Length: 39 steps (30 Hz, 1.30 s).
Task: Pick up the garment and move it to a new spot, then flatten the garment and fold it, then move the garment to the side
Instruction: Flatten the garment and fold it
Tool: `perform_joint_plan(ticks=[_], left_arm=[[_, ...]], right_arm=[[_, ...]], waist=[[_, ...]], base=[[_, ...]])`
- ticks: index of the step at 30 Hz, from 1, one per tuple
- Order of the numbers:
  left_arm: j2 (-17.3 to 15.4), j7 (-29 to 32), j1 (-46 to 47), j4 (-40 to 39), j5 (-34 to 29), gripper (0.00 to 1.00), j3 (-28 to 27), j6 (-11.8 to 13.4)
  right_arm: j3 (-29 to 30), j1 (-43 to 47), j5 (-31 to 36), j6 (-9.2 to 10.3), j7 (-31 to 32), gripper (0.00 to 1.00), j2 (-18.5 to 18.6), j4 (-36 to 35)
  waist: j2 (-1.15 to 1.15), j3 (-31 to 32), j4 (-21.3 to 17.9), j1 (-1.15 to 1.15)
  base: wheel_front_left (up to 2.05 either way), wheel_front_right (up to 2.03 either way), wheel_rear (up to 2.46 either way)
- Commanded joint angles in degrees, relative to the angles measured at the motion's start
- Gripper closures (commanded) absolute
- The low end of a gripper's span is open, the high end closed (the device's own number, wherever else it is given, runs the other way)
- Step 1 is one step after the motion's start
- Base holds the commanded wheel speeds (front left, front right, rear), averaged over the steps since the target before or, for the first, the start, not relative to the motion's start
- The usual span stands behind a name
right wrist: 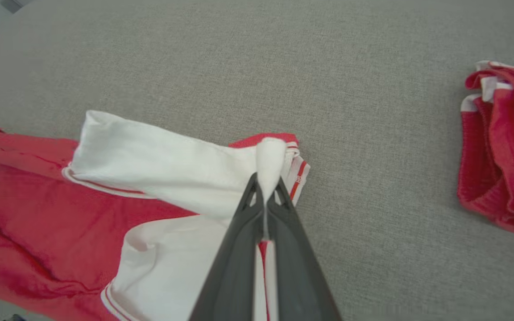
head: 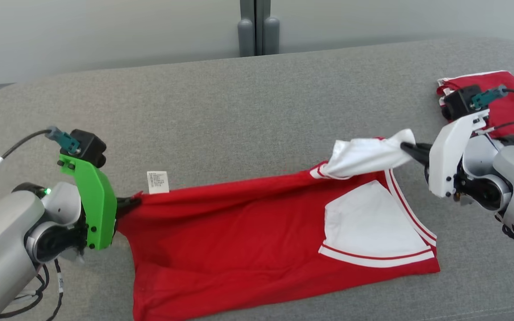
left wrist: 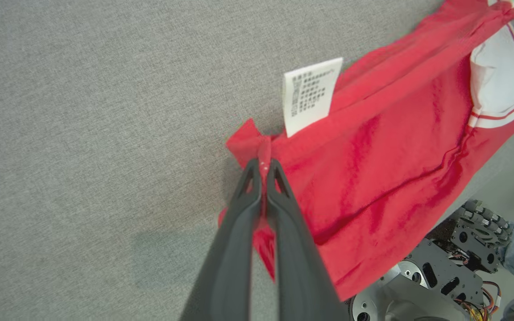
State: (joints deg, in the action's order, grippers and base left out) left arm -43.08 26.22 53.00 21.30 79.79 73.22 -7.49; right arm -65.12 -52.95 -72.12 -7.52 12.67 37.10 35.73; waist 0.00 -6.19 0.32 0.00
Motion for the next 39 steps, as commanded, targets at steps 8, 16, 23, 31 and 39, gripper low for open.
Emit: perform_joint_plan(ticks=[8, 16, 23, 31, 39], left_arm=[[-0.94, 5.31, -4.71, -1.78, 0.62, 1.0, 0.1, 0.0], [0.34, 7.05, -8.01, -1.88, -0.08, 0.89, 0.13, 0.0], [0.56, 6.21, -8.8, -1.69, 1.29, 0.0, -0.34, 0.0], [-1.93, -6.14, -5.01, -4.03, -2.97, 0.0, -4.75, 0.0], [-3.3, -24.36, -5.98, -5.05, -12.47, 0.0, -8.53, 5.43]], right_arm=[[-3.77, 4.75, -4.14, 0.07, 6.5, 1.0, 1.19, -1.64], [-5.37, 7.27, -6.61, 0.06, 9.97, 0.68, 0.42, -1.12], [-6.05, 8.9, -7.95, 0.06, 12.87, 0.0, -0.09, -0.66], [-0.8, 7.68, -9.94, 0.05, 2.85, 0.0, 2.07, -6.34], [7.53, 9.36, -5.5, 0.06, -23.21, 0.0, 3.18, -12.17]], waist=[[0.0, 1.61, -1.46, 0.0], [0.0, 1.73, -1.28, 0.0], [0.0, 2.51, -0.53, 0.0], [0.0, 4.3, 0.55, 0.0], [0.0, 5.94, 1.52, 0.0]], base=[[0.0, 0.0, 0.0], [0.0, 0.0, 0.0], [0.0, 0.0, 0.0], [0.0, 0.0, 0.0], [0.0, 0.0, 0.0]])
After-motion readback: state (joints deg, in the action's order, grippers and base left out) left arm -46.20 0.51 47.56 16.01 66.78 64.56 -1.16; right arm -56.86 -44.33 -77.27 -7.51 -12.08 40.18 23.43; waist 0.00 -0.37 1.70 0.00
